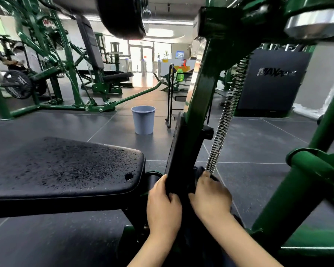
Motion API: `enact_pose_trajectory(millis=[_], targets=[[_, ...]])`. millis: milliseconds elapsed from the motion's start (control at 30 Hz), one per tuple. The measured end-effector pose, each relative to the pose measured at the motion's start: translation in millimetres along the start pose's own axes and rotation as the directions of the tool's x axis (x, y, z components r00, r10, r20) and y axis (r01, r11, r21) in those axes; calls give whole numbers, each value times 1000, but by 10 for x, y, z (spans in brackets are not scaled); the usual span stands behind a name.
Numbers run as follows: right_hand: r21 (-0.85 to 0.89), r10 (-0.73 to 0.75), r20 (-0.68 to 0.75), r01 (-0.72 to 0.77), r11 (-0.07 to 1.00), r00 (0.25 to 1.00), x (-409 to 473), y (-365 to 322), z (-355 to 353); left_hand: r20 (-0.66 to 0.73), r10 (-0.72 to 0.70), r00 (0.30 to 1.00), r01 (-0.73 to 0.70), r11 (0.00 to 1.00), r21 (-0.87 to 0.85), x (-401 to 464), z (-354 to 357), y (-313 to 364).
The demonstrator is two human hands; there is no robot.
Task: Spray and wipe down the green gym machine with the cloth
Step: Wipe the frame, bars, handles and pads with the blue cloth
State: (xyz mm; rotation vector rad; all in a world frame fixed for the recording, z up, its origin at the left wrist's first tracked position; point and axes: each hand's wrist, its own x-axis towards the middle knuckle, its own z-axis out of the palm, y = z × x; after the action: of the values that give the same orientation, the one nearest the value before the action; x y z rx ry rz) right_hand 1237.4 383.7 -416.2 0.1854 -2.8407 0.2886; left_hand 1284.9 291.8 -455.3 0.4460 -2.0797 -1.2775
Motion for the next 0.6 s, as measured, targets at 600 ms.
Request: enact_pose_trajectory(millis=[600], targets=[[-64,-247,295,277,959,923,180,-132,55,-86,51,995,-41,993,113,-45,109,-122]])
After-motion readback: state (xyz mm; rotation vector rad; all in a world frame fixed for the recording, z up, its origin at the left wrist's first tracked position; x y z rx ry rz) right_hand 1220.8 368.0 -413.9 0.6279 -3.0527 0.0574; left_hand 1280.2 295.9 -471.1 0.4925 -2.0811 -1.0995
